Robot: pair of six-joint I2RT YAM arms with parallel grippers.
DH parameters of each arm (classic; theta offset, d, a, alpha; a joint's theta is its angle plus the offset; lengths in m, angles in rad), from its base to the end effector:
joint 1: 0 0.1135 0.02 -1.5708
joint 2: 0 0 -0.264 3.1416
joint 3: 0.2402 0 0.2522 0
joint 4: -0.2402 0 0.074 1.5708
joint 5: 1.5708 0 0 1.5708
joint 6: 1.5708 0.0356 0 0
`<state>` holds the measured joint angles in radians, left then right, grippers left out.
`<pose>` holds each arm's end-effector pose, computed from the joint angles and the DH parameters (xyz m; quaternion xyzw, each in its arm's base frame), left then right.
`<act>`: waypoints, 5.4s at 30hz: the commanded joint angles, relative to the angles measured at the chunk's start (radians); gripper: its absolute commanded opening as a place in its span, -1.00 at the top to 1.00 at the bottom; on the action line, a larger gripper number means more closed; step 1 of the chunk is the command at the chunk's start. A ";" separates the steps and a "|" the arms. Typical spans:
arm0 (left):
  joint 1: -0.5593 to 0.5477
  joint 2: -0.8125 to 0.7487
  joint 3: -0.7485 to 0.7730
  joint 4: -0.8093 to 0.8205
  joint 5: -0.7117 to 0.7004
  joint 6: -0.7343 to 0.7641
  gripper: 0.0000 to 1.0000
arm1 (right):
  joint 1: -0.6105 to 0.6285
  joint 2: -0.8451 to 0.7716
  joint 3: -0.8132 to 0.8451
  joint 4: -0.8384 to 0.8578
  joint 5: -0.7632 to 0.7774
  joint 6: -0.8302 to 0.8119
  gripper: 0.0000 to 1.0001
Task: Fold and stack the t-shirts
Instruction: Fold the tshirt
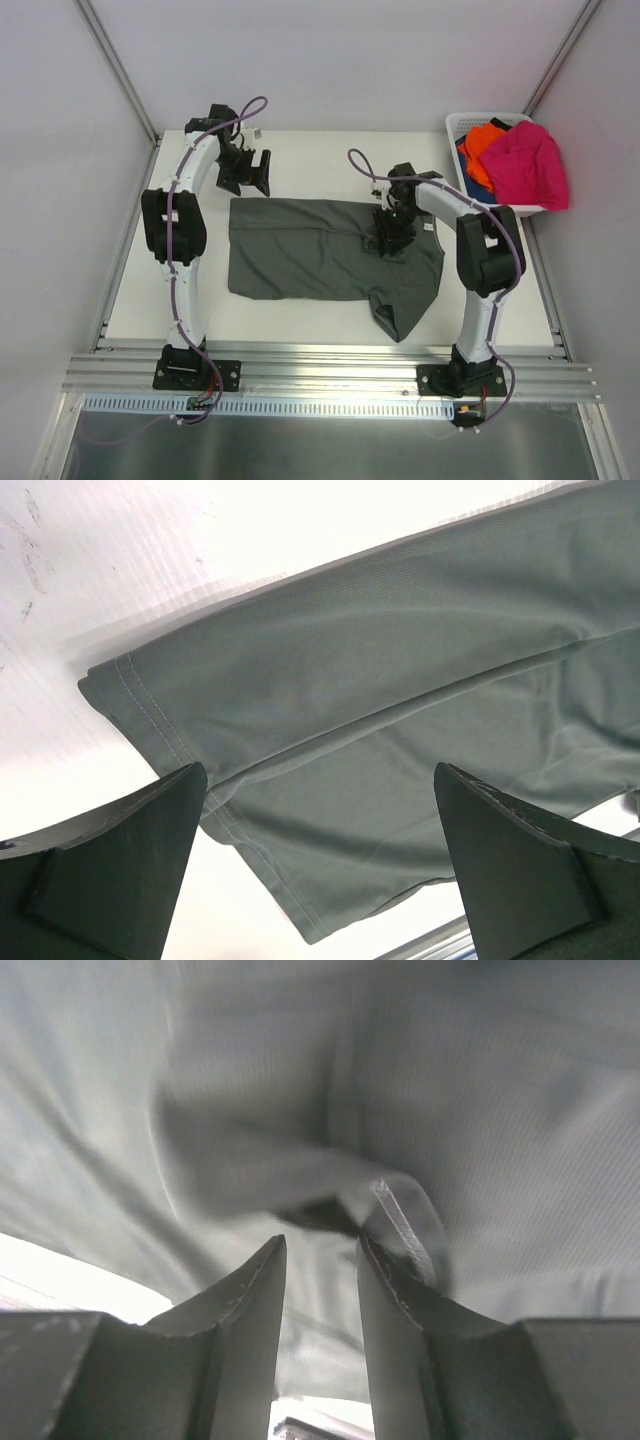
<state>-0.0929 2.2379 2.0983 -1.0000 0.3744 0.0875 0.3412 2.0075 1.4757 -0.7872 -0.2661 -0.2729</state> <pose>0.4758 -0.0574 0.2489 0.1261 0.9523 -0.1824 0.2097 0.3740 0.1427 0.1753 -0.3131 0.9323 0.1358 0.1199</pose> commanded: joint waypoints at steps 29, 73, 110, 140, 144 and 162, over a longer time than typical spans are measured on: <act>-0.007 -0.069 -0.003 -0.008 -0.006 0.006 -0.98 | 0.019 0.112 0.270 -0.014 0.054 -0.045 0.24; 0.001 -0.004 0.022 -0.008 0.020 0.029 -0.97 | -0.086 -0.032 0.169 -0.001 0.119 -0.064 0.20; -0.024 -0.038 -0.075 -0.025 0.049 0.035 -0.98 | -0.283 0.125 0.281 -0.015 0.041 -0.129 0.94; -0.022 -0.023 -0.057 -0.025 0.089 0.023 -0.97 | -0.318 -0.035 0.224 -0.052 0.216 -0.123 -0.54; -0.022 0.012 -0.046 -0.026 0.092 0.018 -0.97 | -0.292 -0.050 0.242 -0.041 0.163 -0.077 -0.50; -0.051 0.130 0.023 -0.023 0.068 0.026 -0.70 | -0.203 0.071 0.279 -0.029 -0.012 0.038 0.35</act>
<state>-0.1410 2.3451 2.0884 -1.0042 0.4595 0.1089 0.1398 2.0518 1.7340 -0.8082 -0.2512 -0.2623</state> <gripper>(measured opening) 0.844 0.322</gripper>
